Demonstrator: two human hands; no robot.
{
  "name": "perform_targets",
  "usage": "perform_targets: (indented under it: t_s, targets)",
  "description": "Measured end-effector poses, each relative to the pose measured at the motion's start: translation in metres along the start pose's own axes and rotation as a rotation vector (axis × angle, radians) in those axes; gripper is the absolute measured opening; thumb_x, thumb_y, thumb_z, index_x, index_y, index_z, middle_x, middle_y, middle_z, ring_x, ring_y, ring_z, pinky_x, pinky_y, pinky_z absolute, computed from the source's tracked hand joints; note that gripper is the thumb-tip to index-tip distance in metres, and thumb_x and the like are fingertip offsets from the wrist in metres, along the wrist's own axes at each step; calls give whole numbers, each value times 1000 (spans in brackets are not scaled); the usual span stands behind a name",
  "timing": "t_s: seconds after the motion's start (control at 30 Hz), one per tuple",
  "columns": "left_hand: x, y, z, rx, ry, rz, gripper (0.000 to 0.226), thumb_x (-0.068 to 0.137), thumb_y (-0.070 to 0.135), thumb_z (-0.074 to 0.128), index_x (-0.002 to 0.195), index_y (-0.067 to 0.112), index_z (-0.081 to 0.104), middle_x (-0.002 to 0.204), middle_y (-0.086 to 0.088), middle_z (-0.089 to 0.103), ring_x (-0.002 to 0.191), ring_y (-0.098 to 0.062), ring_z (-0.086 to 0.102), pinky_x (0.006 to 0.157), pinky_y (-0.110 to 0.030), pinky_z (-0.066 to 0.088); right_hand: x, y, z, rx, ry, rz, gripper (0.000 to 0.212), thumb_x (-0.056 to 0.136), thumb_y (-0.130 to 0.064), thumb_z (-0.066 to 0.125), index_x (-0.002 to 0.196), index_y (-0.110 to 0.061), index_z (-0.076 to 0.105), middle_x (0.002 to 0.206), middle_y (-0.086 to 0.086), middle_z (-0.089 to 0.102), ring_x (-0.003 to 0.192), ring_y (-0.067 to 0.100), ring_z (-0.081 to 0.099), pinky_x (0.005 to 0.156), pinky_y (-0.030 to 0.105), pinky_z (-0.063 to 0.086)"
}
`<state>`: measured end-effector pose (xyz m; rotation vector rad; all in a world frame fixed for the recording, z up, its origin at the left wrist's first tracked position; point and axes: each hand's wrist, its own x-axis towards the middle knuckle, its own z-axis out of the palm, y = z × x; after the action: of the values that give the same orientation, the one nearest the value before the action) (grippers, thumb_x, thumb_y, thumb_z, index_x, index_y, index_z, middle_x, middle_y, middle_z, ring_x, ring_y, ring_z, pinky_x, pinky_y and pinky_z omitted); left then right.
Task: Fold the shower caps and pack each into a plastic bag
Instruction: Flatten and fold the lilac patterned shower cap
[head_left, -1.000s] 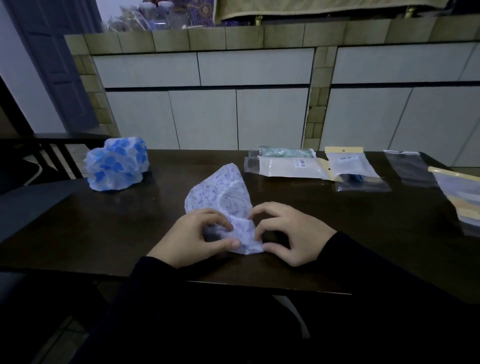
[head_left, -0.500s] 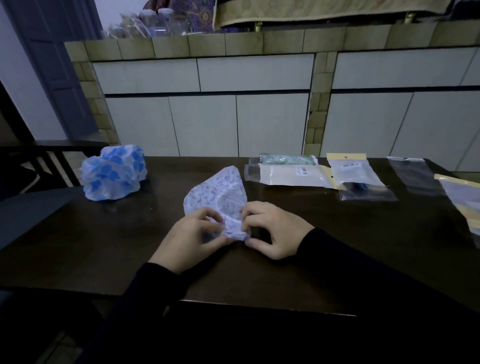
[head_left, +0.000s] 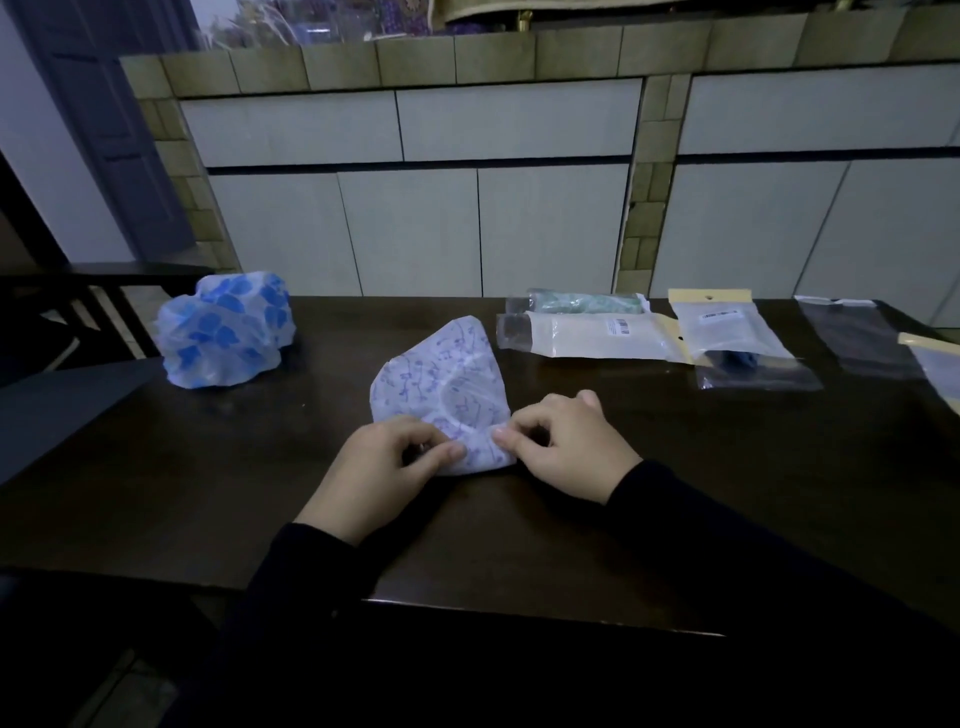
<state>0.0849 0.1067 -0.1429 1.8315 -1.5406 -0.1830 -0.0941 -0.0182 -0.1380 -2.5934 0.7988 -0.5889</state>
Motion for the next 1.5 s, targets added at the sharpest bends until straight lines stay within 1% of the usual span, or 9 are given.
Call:
perform_targets:
  t_s: [0.23, 0.33, 0.5, 0.6, 0.73, 0.93, 1.17, 1.3, 1.5]
  targets:
    - [-2, 8, 2, 29, 53, -64, 11, 81, 37, 71, 78, 31, 63, 70, 11, 66, 69, 1, 60, 64, -17, 44, -4, -7, 8, -35, 147, 144, 30, 84, -54, 60, 72, -27, 66, 73, -17, 63, 75, -3, 52, 90, 31, 25]
    - [-4, 9, 4, 60, 45, -1, 12, 83, 30, 70, 78, 31, 60, 73, 12, 61, 67, 1, 55, 63, -17, 39, -6, -9, 2, -48, 207, 58, 21, 77, -53, 68, 86, -35, 62, 88, -18, 56, 85, -1, 51, 89, 30, 30]
    - [-4, 9, 6, 56, 29, 59, 11, 83, 20, 72, 77, 29, 69, 84, 14, 58, 76, 6, 53, 73, -9, 36, -3, -11, -2, -172, 51, -158, 17, 88, -46, 60, 92, -35, 72, 101, -22, 57, 100, 3, 48, 91, 32, 27]
    - [-5, 5, 7, 194, 49, 79, 9, 84, 39, 66, 79, 33, 70, 88, 20, 60, 87, 4, 53, 94, -29, 29, -5, -9, -5, -239, 38, -197, 32, 88, -57, 52, 97, -35, 73, 106, -23, 60, 104, 2, 46, 93, 33, 25]
    - [-6, 0, 1, 225, -43, 57, 40, 68, 75, 55, 84, 39, 63, 92, 26, 57, 94, 6, 49, 88, -25, 21, -6, -10, -8, -315, 29, -307, 45, 80, -66, 48, 97, -35, 74, 111, -23, 62, 113, 6, 40, 89, 31, 19]
    - [0, 1, -8, 136, -139, -18, 7, 82, 43, 68, 86, 45, 62, 97, 25, 60, 99, 5, 48, 99, -30, 27, -3, -4, -7, -290, 25, -217, 33, 87, -60, 50, 105, -41, 70, 106, -28, 66, 109, -1, 42, 96, 31, 22]
    - [1, -6, -5, -23, -60, -105, 7, 85, 45, 65, 82, 42, 71, 85, 21, 69, 86, 3, 60, 78, -17, 42, 3, 4, -2, -72, 31, -47, 37, 82, -67, 46, 99, -45, 70, 97, -17, 65, 97, 4, 47, 92, 32, 29]
    - [1, -3, -5, -7, 25, -120, 15, 87, 39, 64, 77, 31, 71, 82, 7, 65, 76, -2, 59, 66, -11, 37, 9, -2, 5, -41, 143, 19, 32, 91, -57, 48, 92, -34, 71, 89, -16, 68, 90, 3, 53, 95, 34, 25]
    - [1, 1, -1, 64, 78, -166, 17, 89, 40, 62, 82, 27, 71, 73, 15, 66, 73, 2, 59, 62, -8, 36, 14, -6, 12, -61, 162, 142, 33, 89, -59, 51, 86, -33, 70, 80, -17, 66, 84, 2, 56, 92, 34, 24]
